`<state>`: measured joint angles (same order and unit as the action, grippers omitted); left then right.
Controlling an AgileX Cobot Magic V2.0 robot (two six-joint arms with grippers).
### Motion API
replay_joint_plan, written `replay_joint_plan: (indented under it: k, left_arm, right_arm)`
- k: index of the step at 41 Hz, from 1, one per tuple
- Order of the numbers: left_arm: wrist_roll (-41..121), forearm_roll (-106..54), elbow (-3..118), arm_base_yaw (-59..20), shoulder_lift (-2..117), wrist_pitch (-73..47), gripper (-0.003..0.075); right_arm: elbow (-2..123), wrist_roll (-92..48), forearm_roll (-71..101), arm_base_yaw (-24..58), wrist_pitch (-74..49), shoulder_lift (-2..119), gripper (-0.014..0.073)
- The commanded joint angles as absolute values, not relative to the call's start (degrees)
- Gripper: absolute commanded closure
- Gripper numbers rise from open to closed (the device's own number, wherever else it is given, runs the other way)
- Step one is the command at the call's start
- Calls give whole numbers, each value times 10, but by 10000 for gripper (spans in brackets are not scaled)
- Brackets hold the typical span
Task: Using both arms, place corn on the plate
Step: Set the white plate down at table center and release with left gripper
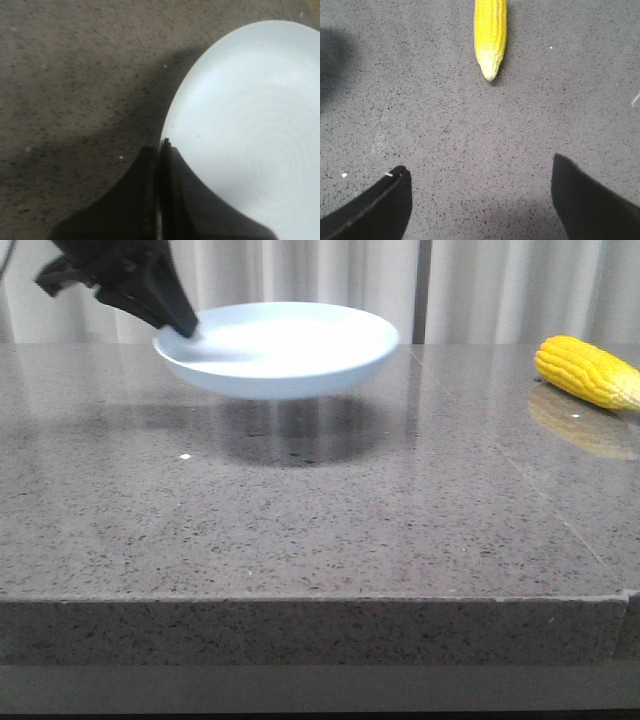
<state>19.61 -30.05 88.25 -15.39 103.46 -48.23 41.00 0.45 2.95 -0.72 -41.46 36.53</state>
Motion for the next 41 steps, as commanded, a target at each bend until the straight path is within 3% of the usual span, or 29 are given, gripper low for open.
replay_joint_plan:
  k: [1,12,21,24,34,41]
  left_arm:
    - [196,-323,902,-175,1022,-452,741]
    - [196,-318,902,-187,1056,-462,714]
    - [196,-305,902,-186,1056,-470,404]
    - [196,-292,902,-186,1049,-478,342]
    - [194,-222,902,-187,984,-510,331]
    - [122,-90,902,-227,908,-543,331]
  right_arm:
    - [429,0,24,-12,-380,369,-3]
    - [429,0,24,-12,-380,369,-3]
    - [429,0,24,-12,-380,369,-3]
    - [429,0,24,-12,-380,369,-3]
    - [429,0,24,-12,-380,369,-3]
    - [429,0,24,-12,-380,369,-3]
